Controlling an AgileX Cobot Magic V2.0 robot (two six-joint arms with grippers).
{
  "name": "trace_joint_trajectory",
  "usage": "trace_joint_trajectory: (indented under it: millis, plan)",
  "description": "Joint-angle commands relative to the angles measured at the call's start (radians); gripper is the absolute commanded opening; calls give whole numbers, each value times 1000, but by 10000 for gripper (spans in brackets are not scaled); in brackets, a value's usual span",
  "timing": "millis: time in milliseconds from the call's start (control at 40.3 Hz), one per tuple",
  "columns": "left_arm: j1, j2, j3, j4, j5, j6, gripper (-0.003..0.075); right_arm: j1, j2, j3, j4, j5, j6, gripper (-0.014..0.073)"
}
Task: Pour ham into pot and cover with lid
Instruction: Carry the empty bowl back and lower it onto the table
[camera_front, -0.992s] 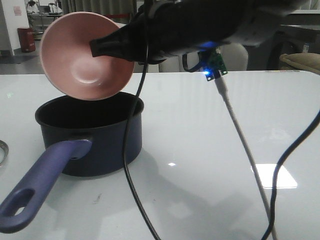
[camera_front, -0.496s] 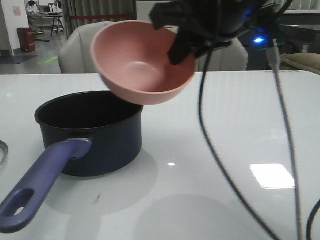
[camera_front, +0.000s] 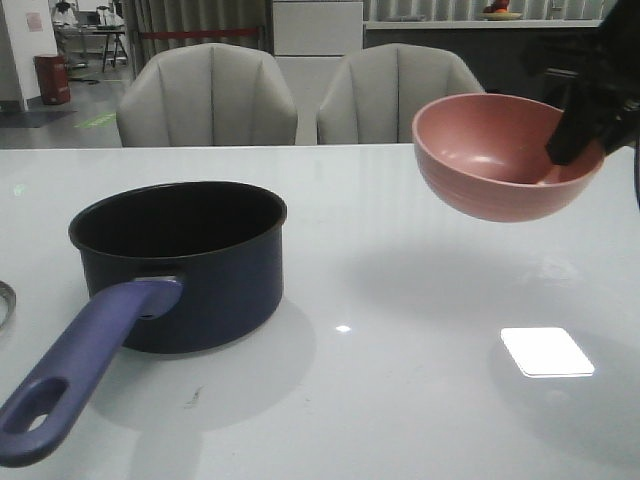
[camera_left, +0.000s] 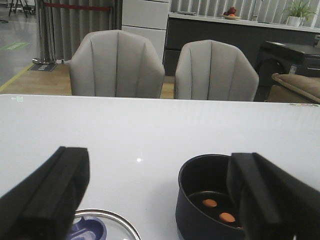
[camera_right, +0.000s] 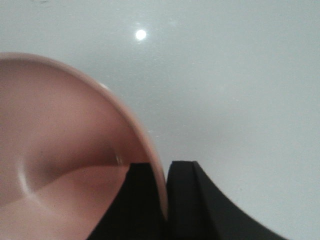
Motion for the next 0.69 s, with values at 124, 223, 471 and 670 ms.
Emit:
trace_joint_trajectory:
  millis: [124, 223, 471, 670]
  plan:
    - [-8, 9, -26, -1, -80, 0, 603, -18, 72, -29, 11, -21, -5, 139]
    - [-8, 9, -26, -1, -80, 0, 603, -18, 120, -29, 20, -26, -5, 139]
    - [-8, 9, -26, -1, -80, 0, 603, -18, 182, -41, 21, -23, -5, 297]
    - [-8, 9, -26, -1, -80, 0, 603, -18, 173, -41, 21, -39, -5, 447]
